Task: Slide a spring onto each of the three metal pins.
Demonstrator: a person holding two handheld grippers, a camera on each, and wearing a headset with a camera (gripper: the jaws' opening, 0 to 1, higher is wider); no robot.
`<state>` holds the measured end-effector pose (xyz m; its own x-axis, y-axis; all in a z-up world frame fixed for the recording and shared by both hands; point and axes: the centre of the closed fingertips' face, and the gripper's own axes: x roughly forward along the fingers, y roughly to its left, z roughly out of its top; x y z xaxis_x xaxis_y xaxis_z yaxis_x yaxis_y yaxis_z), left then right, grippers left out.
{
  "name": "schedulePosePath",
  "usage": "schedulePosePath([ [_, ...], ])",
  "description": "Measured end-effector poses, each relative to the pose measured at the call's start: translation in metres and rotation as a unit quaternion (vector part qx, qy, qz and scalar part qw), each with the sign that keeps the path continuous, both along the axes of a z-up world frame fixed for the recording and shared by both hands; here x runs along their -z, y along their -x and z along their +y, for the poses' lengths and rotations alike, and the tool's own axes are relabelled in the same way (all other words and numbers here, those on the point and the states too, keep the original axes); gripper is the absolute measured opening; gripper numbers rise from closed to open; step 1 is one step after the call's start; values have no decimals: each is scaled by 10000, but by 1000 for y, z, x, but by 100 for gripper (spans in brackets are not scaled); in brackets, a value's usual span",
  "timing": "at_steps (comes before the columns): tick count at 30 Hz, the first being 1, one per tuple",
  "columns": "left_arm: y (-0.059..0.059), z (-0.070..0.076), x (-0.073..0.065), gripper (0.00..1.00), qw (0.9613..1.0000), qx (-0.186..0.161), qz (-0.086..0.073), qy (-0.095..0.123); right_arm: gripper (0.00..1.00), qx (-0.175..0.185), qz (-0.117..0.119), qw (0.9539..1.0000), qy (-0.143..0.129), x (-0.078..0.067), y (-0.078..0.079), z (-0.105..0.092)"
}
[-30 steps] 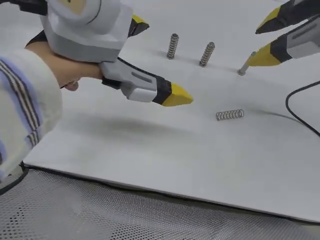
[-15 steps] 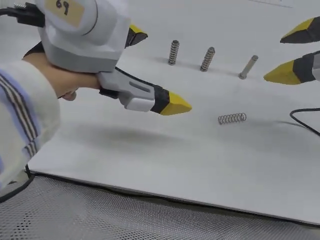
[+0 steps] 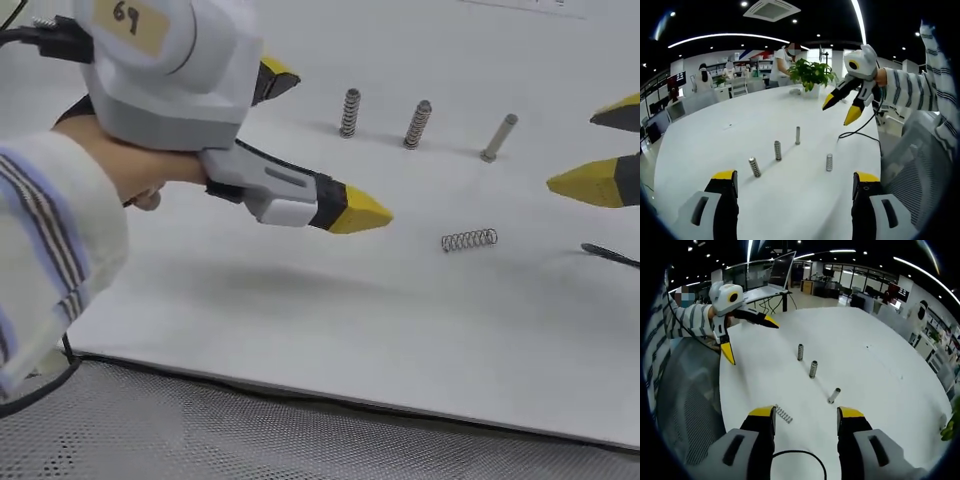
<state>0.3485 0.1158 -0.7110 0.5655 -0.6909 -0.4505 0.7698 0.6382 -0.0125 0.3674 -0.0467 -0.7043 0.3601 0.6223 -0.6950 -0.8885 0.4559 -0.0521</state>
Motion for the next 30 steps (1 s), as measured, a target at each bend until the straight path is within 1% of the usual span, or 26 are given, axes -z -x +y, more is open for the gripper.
schedulePosePath([
  [2,1,0,0,93,10000,23,10,-27,49,119,-2,9999,-121,0,3,-3],
  [5,1,-1,0,93,10000,38,24,-31,49,262,-7,9994,-226,2,9,-7],
  [11,4,-5,1,93,9999,61,84,-35,54,563,-21,9971,-513,5,21,-11],
  [15,6,-6,2,92,9999,64,127,-25,61,633,-60,9962,-601,10,28,-12],
  [16,6,-6,3,92,9999,59,142,-27,63,731,-114,9951,-651,11,27,-12],
  [18,7,-4,4,92,9999,27,165,-21,67,805,-114,9938,-761,12,30,-11],
  [20,7,-3,6,92,9998,8,201,-30,67,815,-102,9929,-856,12,32,-10],
  [23,9,0,12,91,9996,10,282,-81,72,838,-110,9921,-929,12,36,-9],
  [30,14,1,24,91,9991,54,392,-169,78,978,-130,9894,-1066,14,37,-9],
])
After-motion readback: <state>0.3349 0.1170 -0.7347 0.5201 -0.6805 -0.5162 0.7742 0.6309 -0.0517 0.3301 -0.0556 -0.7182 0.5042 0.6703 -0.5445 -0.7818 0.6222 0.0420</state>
